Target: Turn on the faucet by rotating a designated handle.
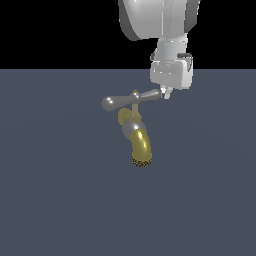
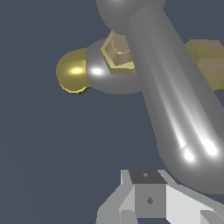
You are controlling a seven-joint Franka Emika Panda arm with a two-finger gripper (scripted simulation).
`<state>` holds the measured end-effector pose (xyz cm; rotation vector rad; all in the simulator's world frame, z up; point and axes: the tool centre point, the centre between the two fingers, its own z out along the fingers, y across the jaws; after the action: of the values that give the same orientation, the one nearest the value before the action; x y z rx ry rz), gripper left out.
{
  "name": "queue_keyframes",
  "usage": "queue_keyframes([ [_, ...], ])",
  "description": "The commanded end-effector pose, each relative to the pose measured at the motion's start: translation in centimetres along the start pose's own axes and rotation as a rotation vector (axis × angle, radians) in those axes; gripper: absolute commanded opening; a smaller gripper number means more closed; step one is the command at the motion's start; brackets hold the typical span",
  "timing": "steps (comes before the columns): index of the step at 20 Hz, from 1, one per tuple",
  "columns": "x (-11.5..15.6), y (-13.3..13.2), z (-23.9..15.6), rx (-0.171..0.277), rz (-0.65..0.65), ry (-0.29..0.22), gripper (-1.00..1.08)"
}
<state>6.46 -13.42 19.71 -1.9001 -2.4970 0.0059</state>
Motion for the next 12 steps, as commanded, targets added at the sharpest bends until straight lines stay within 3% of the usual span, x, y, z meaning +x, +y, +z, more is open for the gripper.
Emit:
queue_keyframes([
  [1,0.6,1.3,0.0,-0.005,-0.013,0.0,-1.0],
  [5,0.5,2.4,0.0,-0.005,-0.013,-0.001,-1.0],
  [7,-0.5,1.5,0.0,0.0,0.004,-0.004,-1.0],
  [12,1.3,3.6,0.0,-0.002,0.0,-0.003,-1.0],
])
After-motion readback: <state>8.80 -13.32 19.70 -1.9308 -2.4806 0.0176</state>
